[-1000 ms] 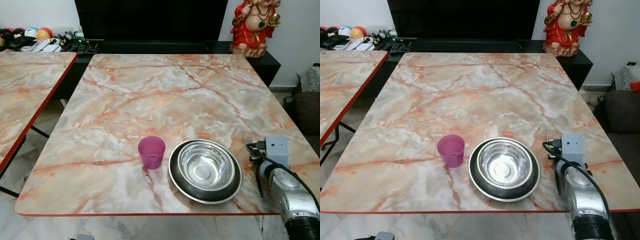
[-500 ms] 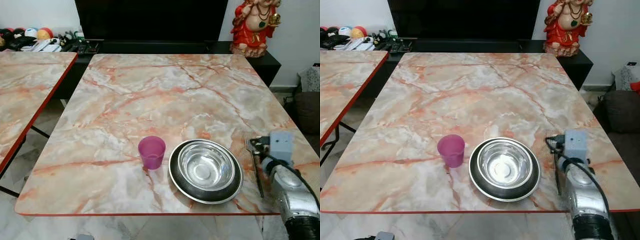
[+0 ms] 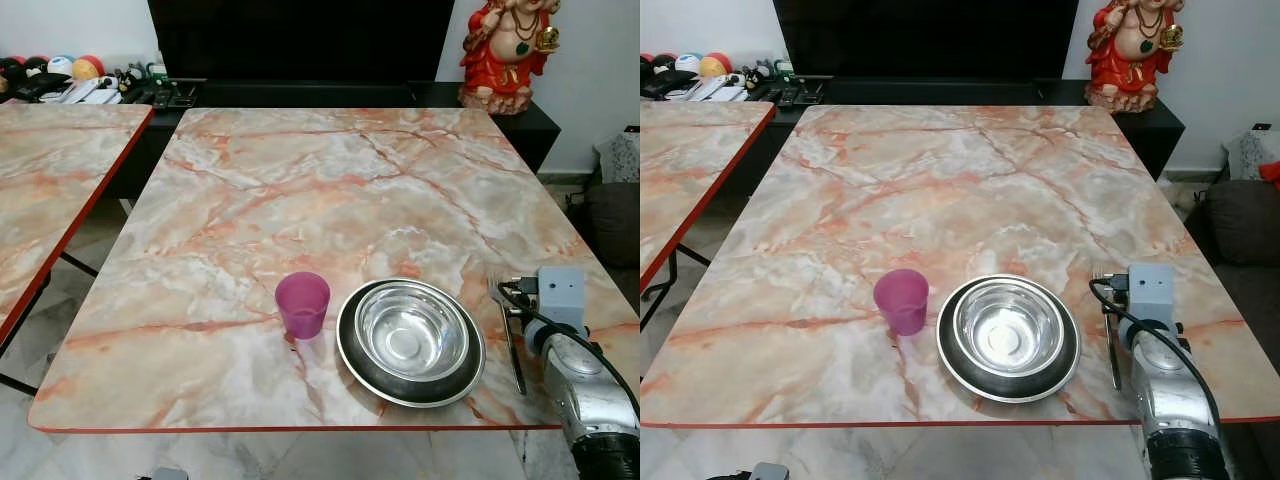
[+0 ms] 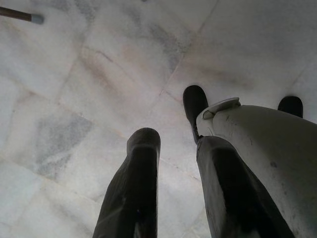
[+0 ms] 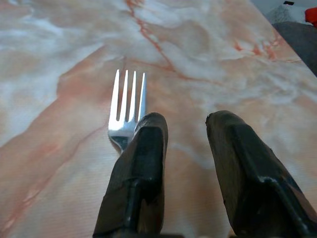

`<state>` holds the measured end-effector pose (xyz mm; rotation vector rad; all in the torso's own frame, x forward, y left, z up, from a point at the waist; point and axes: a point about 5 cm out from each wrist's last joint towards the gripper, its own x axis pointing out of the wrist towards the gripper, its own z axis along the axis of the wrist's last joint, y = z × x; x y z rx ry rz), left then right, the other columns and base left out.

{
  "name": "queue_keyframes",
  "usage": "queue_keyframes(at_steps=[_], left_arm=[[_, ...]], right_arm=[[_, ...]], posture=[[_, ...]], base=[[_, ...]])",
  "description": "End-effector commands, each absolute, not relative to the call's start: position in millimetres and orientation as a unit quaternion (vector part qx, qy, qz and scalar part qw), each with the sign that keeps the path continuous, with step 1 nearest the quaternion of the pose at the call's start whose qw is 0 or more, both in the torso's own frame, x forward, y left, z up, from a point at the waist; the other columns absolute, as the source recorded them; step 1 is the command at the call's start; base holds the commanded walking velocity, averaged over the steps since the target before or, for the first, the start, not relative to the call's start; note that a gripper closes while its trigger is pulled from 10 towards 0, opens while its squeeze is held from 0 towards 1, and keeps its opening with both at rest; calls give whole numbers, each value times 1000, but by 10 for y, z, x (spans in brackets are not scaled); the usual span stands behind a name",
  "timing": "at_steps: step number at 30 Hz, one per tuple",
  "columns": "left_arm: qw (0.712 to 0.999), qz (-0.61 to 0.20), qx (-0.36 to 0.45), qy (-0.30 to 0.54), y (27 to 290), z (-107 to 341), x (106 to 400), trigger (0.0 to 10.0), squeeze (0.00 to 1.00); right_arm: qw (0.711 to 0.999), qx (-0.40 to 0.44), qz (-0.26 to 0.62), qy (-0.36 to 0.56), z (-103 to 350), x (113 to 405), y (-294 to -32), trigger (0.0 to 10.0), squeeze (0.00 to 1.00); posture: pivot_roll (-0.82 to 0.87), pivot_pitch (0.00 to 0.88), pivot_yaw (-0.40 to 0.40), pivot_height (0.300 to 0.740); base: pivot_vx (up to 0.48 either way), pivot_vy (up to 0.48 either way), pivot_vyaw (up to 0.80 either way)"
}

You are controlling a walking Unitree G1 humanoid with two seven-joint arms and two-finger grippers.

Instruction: Setting the table

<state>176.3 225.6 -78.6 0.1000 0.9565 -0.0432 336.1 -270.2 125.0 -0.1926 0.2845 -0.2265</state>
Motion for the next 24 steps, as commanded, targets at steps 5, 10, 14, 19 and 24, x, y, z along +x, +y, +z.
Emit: queue_keyframes(at_steps=[5, 10, 14, 19, 24], left_arm=[[877, -22, 51, 478, 2273, -824, 1681, 10000, 0], [877, -23, 51, 478, 2270, -825, 1679, 10000, 0], [877, -23, 51, 478, 2268, -825, 1680, 10000, 0], [876, -23, 51, 479, 2268, -826, 1680, 10000, 0], [876, -23, 51, 480, 2270, -829, 1674, 10000, 0]], right_arm=[[974, -99, -130, 160, 1210, 3335, -2766, 10000, 0], [973, -99, -132, 162, 1204, 3324, -2777, 10000, 0], [972, -100, -128, 171, 1178, 3320, -2763, 10000, 0], [973, -101, -105, 181, 1148, 3328, -2702, 10000, 0], [973, -99, -96, 184, 1123, 3332, -2662, 10000, 0]], posture=[[8, 130, 13, 740], [5, 131, 13, 740], [7, 131, 14, 740], [7, 131, 12, 740], [7, 131, 12, 740]], base=[[0, 0, 0], [0, 0, 0], [0, 0, 0], [0, 0, 0], [0, 0, 0]])
